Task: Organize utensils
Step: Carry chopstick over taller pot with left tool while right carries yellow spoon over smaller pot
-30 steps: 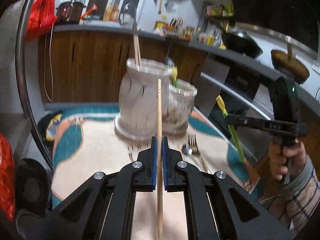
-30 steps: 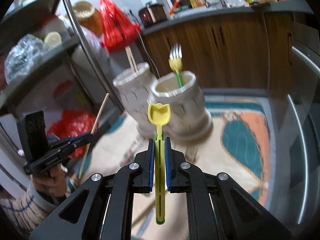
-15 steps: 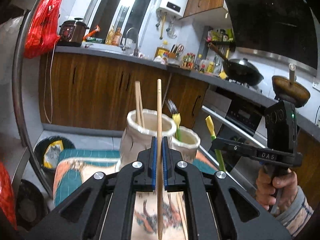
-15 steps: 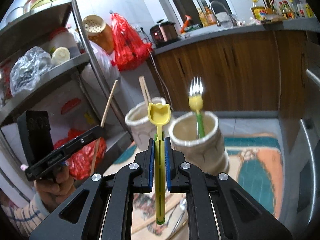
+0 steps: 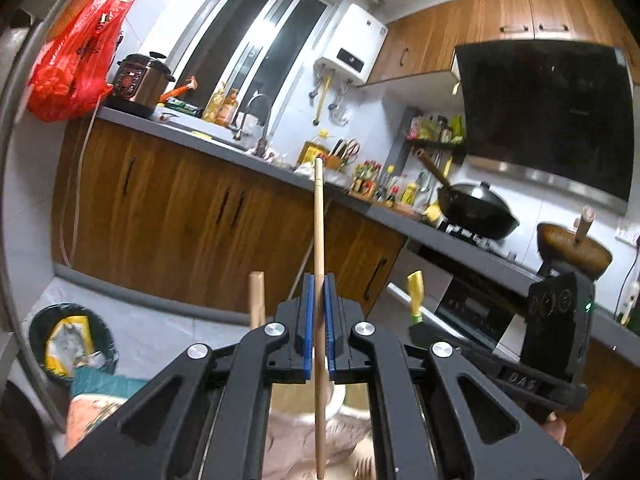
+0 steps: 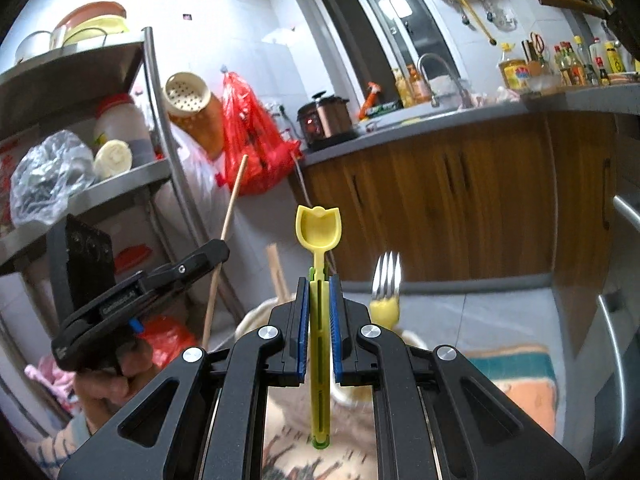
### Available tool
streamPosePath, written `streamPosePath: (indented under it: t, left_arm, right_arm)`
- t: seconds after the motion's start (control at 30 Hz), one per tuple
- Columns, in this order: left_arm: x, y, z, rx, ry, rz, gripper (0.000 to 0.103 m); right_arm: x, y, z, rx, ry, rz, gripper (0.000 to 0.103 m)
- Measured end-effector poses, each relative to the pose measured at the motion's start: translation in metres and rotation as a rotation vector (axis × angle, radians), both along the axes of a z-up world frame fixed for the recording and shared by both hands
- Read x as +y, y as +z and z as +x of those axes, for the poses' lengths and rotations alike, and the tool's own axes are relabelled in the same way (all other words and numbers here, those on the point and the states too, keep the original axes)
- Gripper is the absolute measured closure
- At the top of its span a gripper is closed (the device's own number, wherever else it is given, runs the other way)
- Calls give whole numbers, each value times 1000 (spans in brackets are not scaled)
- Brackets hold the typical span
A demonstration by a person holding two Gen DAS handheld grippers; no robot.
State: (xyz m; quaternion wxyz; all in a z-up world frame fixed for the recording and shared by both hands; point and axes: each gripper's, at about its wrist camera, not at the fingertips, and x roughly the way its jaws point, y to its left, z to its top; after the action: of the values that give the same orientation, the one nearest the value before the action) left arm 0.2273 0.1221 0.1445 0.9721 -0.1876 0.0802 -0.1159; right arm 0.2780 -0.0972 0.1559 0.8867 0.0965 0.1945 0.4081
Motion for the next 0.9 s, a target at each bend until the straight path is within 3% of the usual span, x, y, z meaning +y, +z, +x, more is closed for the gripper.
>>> streamPosePath:
  t: [0.23, 0.37, 0.57, 0.9]
  left_arm:
    - [-6, -2, 29, -38, 7, -14, 99]
    - [-3, -7, 36, -55, 59, -11, 99]
    - [1, -19, 47, -52, 110, 2, 99]
    - [-21, -42, 15, 13, 106, 164, 99]
  right_arm:
    - [5, -6, 23, -12, -63, 20, 93]
    - [7, -13, 30, -29, -111, 6, 93]
    - [19, -25, 28, -70, -144, -84, 93]
    - [17, -39, 13, -72, -151, -167, 92]
